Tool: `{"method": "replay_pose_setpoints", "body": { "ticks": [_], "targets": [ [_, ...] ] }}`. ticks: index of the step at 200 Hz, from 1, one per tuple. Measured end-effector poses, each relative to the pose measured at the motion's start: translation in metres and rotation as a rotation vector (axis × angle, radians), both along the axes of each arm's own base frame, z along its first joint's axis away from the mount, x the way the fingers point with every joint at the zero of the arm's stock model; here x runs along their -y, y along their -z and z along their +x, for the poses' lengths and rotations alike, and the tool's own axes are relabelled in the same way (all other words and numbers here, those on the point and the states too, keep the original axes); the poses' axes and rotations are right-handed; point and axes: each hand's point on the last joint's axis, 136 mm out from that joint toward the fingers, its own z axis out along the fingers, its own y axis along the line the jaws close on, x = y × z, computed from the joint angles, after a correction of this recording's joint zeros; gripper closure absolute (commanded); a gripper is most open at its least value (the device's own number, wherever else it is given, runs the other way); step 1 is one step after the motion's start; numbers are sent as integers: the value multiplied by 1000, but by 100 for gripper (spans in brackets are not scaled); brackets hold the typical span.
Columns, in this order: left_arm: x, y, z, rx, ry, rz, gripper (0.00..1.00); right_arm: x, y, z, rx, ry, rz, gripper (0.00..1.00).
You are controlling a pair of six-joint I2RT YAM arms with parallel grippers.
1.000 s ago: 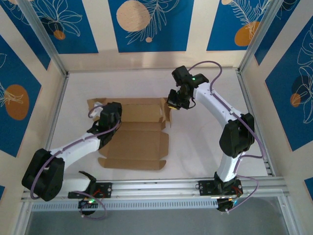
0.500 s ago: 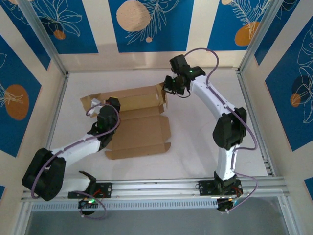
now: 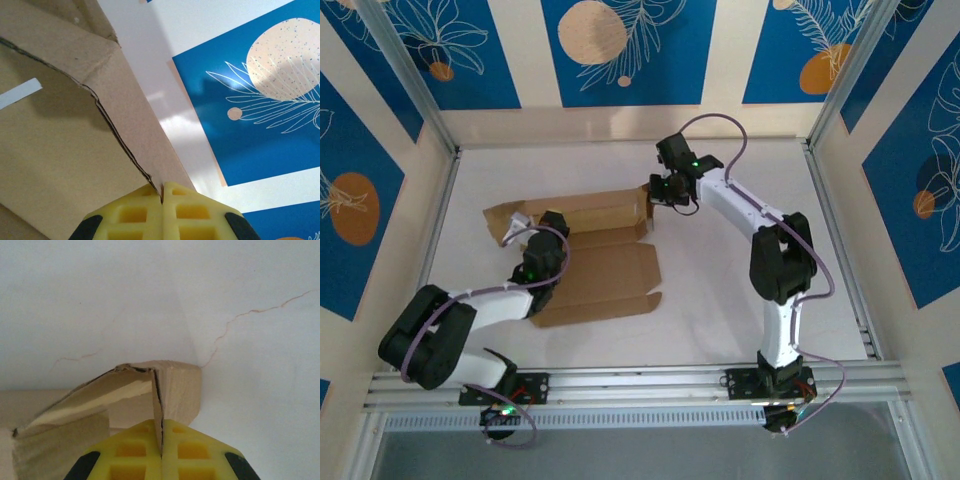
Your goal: Fold the paper box
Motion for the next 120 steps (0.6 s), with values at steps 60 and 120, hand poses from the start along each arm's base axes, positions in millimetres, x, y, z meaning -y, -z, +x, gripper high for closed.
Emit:
{"method": "replay_pose_setpoints", "body": {
  "ticks": [60,120],
  "targets": [
    [0,4,-11,20,3,55,100,11,-6,-26,-23,-10,-35,98],
    [2,-2,-14,44,2,87,100,5,1,-46,-147,126,66,84]
  ]
}}
